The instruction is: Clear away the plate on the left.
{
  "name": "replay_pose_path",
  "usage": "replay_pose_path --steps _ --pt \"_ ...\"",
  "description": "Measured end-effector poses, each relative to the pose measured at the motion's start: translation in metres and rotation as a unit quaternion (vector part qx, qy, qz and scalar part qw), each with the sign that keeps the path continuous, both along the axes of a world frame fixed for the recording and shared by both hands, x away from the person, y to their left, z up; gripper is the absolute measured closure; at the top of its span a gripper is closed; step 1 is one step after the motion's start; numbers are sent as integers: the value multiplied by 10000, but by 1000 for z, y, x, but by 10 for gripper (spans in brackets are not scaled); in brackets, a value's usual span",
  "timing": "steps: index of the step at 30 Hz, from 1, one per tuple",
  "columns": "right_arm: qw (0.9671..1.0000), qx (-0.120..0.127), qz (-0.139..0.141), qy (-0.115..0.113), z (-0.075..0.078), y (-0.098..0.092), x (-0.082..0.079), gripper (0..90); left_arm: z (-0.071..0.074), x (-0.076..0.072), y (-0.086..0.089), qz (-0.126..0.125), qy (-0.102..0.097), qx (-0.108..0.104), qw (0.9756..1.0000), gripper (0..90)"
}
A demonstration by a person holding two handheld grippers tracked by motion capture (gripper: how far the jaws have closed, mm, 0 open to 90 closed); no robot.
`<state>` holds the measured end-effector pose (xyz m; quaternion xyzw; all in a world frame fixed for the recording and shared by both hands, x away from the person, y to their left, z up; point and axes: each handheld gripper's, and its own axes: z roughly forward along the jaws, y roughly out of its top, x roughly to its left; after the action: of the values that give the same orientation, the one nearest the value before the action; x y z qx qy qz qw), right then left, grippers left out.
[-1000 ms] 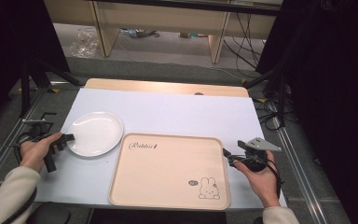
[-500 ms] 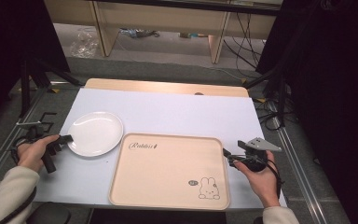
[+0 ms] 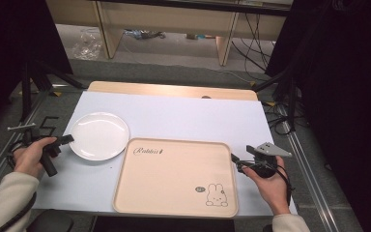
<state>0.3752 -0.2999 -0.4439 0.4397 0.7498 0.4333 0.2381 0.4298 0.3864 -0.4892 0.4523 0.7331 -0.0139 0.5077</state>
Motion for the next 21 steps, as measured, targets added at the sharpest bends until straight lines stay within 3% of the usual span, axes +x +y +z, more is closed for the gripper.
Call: replay_pose_path --steps 4,7,9,11,13,15,16,21 --pt "10000 60 -11 -6 -1 0 0 283 1 0 0 34 -106 -124 9999 870" --pt "10000 39 -10 -10 0 0 0 283 2 0 -1 11 -179 -98 9998 871" --pt "10000 37 -8 -6 0 0 0 283 2 0 -2 2 -343 -162 9993 871" --pt "10000 39 -8 -11 0 0 0 283 2 0 -1 0 -345 -174 9993 871" --pt "10000 41 -10 -9 0 0 0 283 3 -1 -1 12 -204 -137 9997 871" --pt "10000 22 3 3 0 0 0 283 2 -1 0 13 -212 -141 9997 871" --pt "10000 34 -9 -11 0 0 0 283 2 -1 0 51 -327 -225 9992 870" --pt "10000 42 -5 -9 0 0 0 283 2 -2 2 48 -353 -247 9991 870"
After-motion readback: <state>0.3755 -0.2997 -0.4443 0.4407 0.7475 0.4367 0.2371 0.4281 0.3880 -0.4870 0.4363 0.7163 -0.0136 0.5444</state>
